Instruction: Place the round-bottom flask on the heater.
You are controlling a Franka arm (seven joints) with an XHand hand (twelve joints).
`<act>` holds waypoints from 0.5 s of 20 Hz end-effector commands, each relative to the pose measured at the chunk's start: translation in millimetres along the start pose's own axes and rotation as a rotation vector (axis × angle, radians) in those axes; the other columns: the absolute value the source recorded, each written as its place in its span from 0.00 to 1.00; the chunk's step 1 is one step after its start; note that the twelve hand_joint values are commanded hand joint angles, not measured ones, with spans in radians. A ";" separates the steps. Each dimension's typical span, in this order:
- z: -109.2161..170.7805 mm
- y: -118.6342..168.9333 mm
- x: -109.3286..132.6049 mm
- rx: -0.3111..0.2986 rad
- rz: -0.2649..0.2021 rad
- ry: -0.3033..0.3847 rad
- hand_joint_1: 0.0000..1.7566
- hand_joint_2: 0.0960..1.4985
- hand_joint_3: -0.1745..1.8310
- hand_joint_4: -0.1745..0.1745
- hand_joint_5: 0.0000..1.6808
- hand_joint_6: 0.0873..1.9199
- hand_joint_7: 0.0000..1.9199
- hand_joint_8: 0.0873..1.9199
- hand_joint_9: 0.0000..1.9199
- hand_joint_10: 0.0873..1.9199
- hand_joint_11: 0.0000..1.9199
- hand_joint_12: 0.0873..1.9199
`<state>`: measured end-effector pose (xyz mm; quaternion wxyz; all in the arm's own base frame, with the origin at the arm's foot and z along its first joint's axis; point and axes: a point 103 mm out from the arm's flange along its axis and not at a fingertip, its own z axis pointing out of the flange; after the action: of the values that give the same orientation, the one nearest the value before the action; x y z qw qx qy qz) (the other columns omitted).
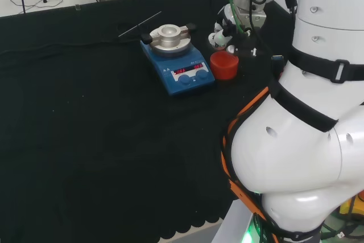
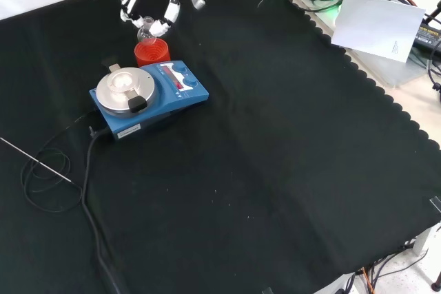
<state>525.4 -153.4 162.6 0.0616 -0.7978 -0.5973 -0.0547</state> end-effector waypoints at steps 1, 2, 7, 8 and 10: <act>-15.2 3.7 18.8 0.018 -0.004 -0.028 0.61 0.40 0.54 0.95 0.62 0.61 0.32 0.33 0.41 0.30 0.14 0.69; -18.1 4.8 20.9 0.016 -0.004 -0.031 0.61 0.39 0.54 0.95 0.62 0.61 0.32 0.33 0.41 0.30 0.14 0.69; -25.6 9.0 28.2 0.004 -0.010 -0.030 0.61 0.39 0.55 0.97 0.62 0.61 0.32 0.33 0.41 0.30 0.14 0.68; -28.2 11.2 30.0 0.008 -0.011 -0.032 0.61 0.39 0.55 0.97 0.62 0.61 0.32 0.33 0.41 0.30 0.15 0.68; -37.8 20.2 38.6 0.019 -0.021 -0.044 0.61 0.39 0.55 0.98 0.62 0.61 0.32 0.33 0.41 0.30 0.15 0.68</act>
<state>540.8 -136.4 190.0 0.0554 -0.7967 -0.6004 -0.0413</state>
